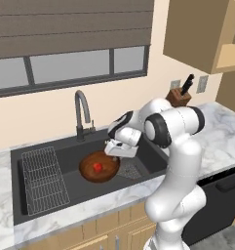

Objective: Pick the apple from the cabinet and place it in the bowl. Then pick the bowl and place it in the sink. Then turn on the sink facuet.

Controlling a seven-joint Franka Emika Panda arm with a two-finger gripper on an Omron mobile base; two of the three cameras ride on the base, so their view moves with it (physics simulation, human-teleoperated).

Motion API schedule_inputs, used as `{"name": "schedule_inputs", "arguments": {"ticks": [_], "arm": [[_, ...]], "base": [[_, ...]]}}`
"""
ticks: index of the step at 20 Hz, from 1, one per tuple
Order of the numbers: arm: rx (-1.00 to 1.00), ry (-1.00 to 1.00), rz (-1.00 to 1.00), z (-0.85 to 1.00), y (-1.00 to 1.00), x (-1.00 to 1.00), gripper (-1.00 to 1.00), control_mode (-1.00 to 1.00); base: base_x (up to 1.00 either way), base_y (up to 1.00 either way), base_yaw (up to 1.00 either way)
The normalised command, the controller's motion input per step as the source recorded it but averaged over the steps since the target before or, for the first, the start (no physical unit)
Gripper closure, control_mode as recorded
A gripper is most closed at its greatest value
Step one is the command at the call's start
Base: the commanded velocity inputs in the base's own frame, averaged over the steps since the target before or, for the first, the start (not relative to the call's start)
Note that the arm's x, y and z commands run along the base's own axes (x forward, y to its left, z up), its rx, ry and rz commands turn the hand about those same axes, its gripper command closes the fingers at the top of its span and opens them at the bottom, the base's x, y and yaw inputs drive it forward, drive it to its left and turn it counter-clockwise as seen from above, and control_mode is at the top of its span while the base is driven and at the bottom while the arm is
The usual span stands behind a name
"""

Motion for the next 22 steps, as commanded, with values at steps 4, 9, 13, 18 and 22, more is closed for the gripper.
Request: {"name": "schedule_inputs", "arguments": {"ticks": [4,9,13,18,22], "arm": [[0.00,-0.03,0.00,-0.28,0.28,0.17,1.00,-1.00],[0.00,-0.04,0.00,-0.29,0.23,0.10,1.00,-1.00],[0.00,-0.03,0.00,-0.34,0.17,0.29,1.00,-1.00],[0.00,-0.05,0.00,-0.35,0.10,0.28,1.00,-1.00],[0.00,-0.06,0.00,-0.26,0.00,0.07,1.00,-1.00]], "base": [[0.00,0.00,0.00],[0.00,0.00,0.00],[0.00,0.00,0.00],[0.00,0.00,0.00],[0.00,0.00,0.00]]}}
